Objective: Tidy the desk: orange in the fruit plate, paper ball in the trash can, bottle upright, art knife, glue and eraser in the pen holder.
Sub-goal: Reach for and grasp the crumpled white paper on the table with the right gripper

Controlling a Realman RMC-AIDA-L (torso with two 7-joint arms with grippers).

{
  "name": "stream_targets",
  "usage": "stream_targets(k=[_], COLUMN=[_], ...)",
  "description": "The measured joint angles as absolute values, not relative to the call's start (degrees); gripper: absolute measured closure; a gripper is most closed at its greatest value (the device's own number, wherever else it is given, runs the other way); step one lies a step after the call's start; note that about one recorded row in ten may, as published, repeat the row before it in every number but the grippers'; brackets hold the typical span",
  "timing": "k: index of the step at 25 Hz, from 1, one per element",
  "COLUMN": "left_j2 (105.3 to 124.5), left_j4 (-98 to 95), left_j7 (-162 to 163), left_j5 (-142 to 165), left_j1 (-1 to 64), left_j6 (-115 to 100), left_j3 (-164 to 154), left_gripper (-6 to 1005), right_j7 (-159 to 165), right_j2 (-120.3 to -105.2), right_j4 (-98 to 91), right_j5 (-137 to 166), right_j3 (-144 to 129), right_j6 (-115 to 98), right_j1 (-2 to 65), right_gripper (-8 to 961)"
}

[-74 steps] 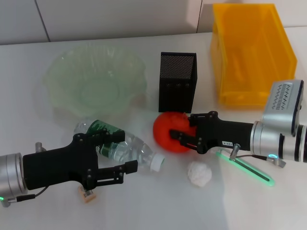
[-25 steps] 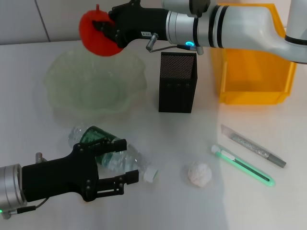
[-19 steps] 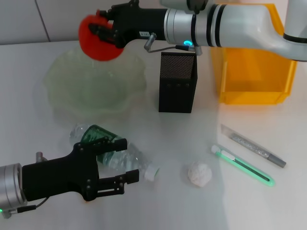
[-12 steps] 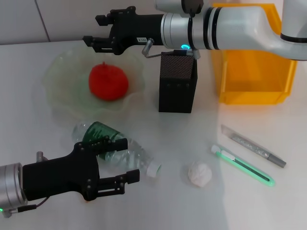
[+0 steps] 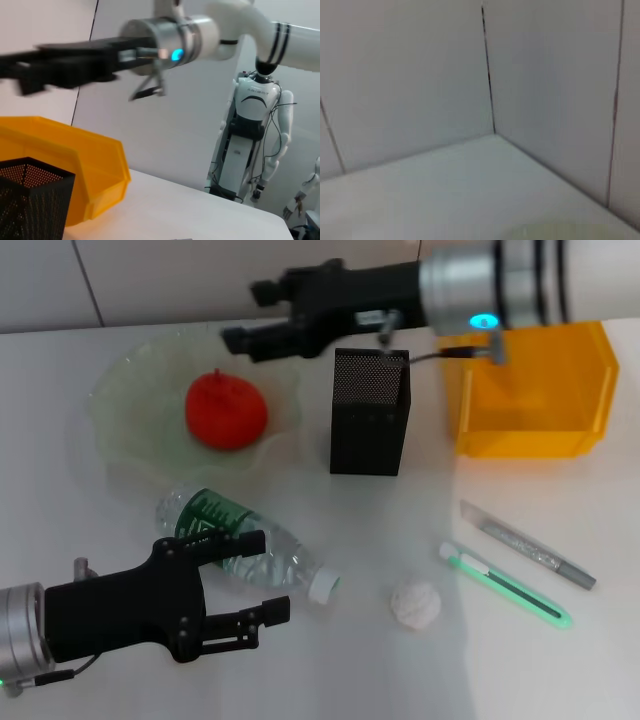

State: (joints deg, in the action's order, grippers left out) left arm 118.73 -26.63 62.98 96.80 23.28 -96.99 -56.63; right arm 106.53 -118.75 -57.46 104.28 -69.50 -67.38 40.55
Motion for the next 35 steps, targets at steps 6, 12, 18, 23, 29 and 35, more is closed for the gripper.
stream_targets(k=[6,12,18,23,29,35], left_j2=[118.56,118.56,118.57,118.57,118.57,118.57], left_j4=[-26.7,-27.1,-27.8,-28.3,-28.3,-28.3], left_j7=[61.8,61.8,61.7,61.7,62.0,62.1], left_j5=[95.4,95.3,95.1,94.7,94.6,94.6], left_j1=[22.8,22.9,23.7,23.8,23.8,23.6], left_j6=[-97.0,-97.0,-97.1,-97.2,-97.3,-97.4], left_j3=[-56.6,-56.6,-56.6,-56.6,-56.6,-56.6], left_gripper=[207,208,209,209,210,211], right_j7=[129.2,137.7,141.3,144.4,145.0,145.3], right_j2=[-119.06,-119.23,-119.44,-119.61,-119.61,-119.61], right_j4=[-91.0,-93.0,-91.8,-90.1,-87.2,-85.6], right_j5=[126.4,131.6,137.5,140.5,141.0,143.5], right_j3=[-68.7,-69.1,-75.2,-83.4,-87.1,-90.7], right_j6=[-87.9,-101.1,-103.7,-100.1,-95.2,-90.9], right_j1=[28.0,26.4,25.3,24.9,25.2,25.5], right_gripper=[185,187,195,202,211,220])
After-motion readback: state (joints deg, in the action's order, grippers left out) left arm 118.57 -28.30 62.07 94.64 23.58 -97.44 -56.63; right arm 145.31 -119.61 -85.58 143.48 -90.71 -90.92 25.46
